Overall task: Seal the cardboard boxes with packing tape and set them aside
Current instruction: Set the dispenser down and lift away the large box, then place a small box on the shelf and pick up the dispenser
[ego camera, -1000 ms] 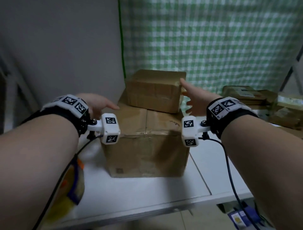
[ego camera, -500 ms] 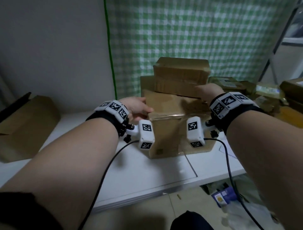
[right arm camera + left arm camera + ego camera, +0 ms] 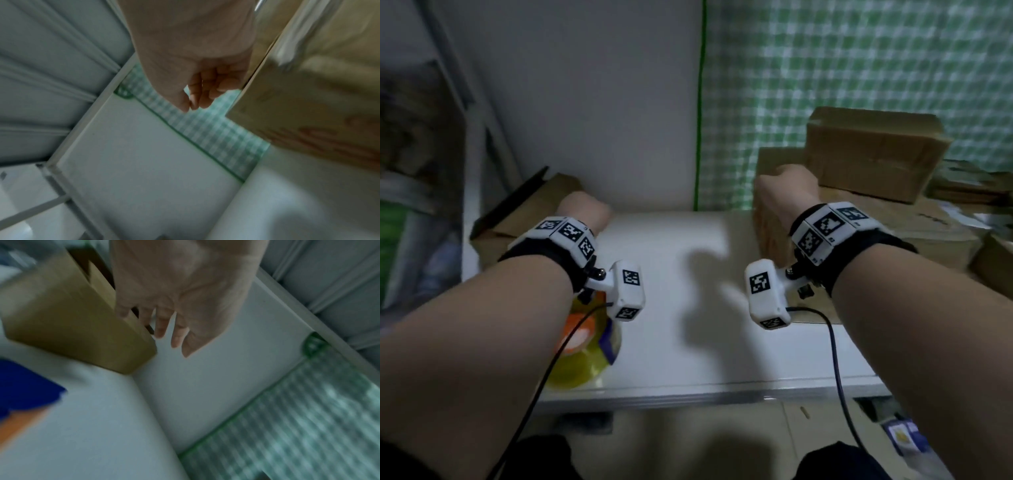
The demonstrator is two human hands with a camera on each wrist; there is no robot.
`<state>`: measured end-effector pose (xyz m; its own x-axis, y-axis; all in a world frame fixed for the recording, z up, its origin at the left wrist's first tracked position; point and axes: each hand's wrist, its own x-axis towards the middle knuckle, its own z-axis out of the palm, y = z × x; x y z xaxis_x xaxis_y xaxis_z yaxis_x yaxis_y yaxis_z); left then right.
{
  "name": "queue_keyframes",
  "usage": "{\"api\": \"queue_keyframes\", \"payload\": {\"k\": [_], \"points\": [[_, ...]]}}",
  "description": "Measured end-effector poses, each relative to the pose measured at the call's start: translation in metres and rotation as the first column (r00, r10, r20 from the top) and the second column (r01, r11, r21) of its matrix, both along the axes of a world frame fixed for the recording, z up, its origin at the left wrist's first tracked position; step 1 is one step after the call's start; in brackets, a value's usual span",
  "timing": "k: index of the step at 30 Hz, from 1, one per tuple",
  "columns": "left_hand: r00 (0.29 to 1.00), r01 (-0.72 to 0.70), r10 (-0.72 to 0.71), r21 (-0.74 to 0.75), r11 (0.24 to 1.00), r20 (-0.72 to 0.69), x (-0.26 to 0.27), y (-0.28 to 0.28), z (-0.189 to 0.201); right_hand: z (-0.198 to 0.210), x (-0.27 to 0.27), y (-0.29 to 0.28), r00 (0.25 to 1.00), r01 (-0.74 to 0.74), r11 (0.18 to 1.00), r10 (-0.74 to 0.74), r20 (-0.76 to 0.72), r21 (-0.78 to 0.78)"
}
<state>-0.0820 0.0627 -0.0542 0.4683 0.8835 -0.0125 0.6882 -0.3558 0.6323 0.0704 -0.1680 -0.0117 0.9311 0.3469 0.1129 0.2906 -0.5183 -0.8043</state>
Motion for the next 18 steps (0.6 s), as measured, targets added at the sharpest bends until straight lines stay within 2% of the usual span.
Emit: {"api": "queue_keyframes", "payload": {"k": [2, 4, 6, 8, 12, 15, 18], "points": [[0.984, -0.15, 0.157, 0.09, 0.985, -0.083, -0.027, 0.026, -0.01, -0.011, -0.018, 0.03, 0.987, -0.159, 0.984, 0.156, -0.04, -0.078], [0.932, -0.303, 0.33, 0.175, 0.937, -0.153, -0.05, 0.043, -0.014, -0.027, -0.039, 0.056, 0.933, -0.356, 0.925, 0.342, -0.115, -0.134], [0.901, -0.366, 0.399, 0.197, 0.91, -0.172, -0.064, 0.058, -0.016, -0.045, -0.06, 0.078, 0.85, -0.523, 0.83, 0.494, -0.183, -0.191], [0.894, -0.37, 0.409, 0.214, 0.904, -0.184, -0.074, 0.073, -0.02, -0.06, -0.077, 0.096, 0.773, -0.634, 0.714, 0.586, -0.242, -0.297], [0.896, -0.291, 0.35, 0.233, 0.928, -0.273, -0.085, 0.092, -0.032, -0.076, -0.107, 0.124, 0.676, -0.734, 0.528, 0.625, -0.391, -0.427], [0.894, -0.274, 0.348, 0.27, 0.923, -0.283, -0.085, 0.094, -0.032, -0.086, -0.128, 0.138, 0.633, -0.765, 0.413, 0.622, -0.461, -0.493], [0.914, -0.267, 0.326, 0.245, 0.932, -0.243, -0.086, 0.1, -0.033, -0.101, -0.144, 0.143, 0.626, -0.768, 0.396, 0.63, -0.46, -0.504]]}}
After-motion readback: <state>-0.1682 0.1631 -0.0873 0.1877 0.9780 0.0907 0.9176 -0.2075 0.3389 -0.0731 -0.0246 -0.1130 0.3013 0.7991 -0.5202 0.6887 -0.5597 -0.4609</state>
